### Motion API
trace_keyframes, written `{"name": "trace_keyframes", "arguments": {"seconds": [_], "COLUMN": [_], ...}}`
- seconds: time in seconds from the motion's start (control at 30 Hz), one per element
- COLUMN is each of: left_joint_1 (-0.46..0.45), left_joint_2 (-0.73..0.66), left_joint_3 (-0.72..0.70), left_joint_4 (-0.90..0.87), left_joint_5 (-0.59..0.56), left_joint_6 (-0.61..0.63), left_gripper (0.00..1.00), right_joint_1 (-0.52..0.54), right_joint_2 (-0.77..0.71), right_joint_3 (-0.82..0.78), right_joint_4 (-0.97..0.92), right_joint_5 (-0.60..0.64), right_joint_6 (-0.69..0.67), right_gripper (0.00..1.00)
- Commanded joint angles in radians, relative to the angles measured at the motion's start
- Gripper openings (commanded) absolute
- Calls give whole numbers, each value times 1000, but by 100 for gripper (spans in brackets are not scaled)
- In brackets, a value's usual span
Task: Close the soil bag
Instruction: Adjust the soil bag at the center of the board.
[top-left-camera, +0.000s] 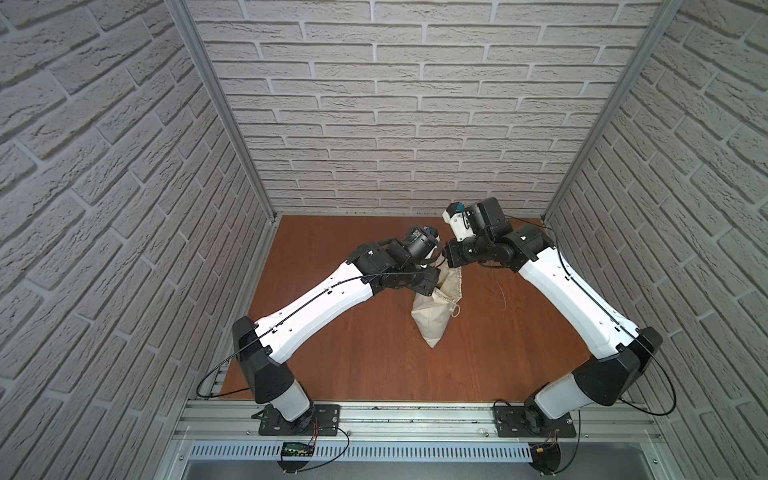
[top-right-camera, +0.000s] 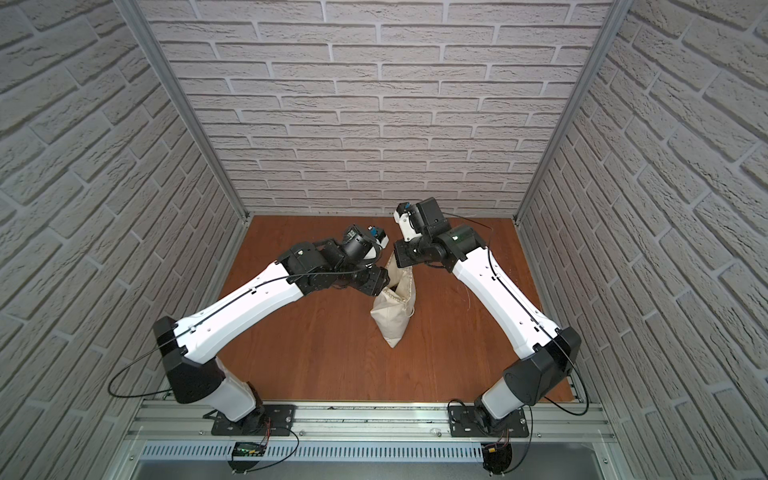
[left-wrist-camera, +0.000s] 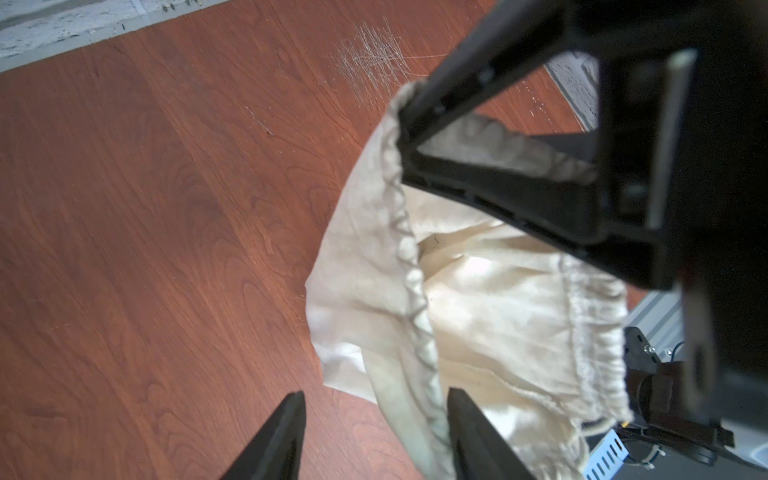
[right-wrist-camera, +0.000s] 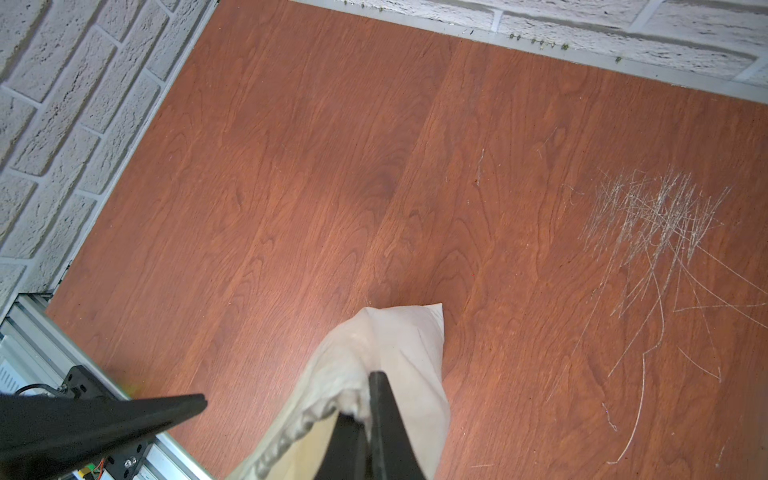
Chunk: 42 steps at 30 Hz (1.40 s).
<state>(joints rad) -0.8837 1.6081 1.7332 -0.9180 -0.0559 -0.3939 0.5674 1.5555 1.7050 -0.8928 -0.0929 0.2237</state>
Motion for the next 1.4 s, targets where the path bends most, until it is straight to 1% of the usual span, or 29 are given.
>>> {"name": "trace_keyframes", "arguments": {"seconds": [0.0,0.2,0.37,0.4,0.5,0.57,0.63,0.67,0.7,0.8,0.9,1.03,1.17,1.23,1.3,1.37], "left_joint_1": [-24,-38,-58,-62,-63,-63,-53,-46,-38,1,54,106,153,163,167,167], "left_joint_2": [4,-6,23,26,23,15,8,6,1,-30,-51,-47,-15,10,43,67], "left_joint_3": [-7,-15,-9,-11,-22,-29,-28,-20,-11,8,31,68,98,121,149,170], "left_joint_4": [21,28,45,46,47,48,39,29,18,0,-13,-43,-41,-46,-62,-74], "left_joint_5": [-35,-56,-64,-73,-91,-101,-103,-105,-106,-89,-29,10,67,85,104,127], "left_joint_6": [-48,-88,-120,-126,-134,-128,-117,-109,-100,-58,-12,44,85,106,136,156], "left_gripper": [60,63,63,59,43,24,9,5,4,4,7,9,11,12,13,13], "right_joint_1": [-5,-4,-5,-5,-4,-5,-6,-7,-9,-17,-24,-26,-25,-23,-21,-21], "right_joint_2": [-38,-50,-52,-53,-64,-74,-83,-87,-91,-103,-113,-142,-194,-219,-240,-243], "right_joint_3": [-9,-24,-17,-17,-16,-21,-21,-20,-17,1,26,18,-75,-140,-208,-233], "right_joint_4": [52,68,76,77,71,69,64,59,54,39,6,-20,26,60,105,123], "right_joint_5": [9,10,18,18,23,40,63,73,84,108,130,139,131,118,80,53], "right_joint_6": [24,43,67,71,77,77,76,83,89,104,131,211,323,357,360,326], "right_gripper": [3,3,3,3,3,3,3,3,3,3,3,3,3,3,3,3]}}
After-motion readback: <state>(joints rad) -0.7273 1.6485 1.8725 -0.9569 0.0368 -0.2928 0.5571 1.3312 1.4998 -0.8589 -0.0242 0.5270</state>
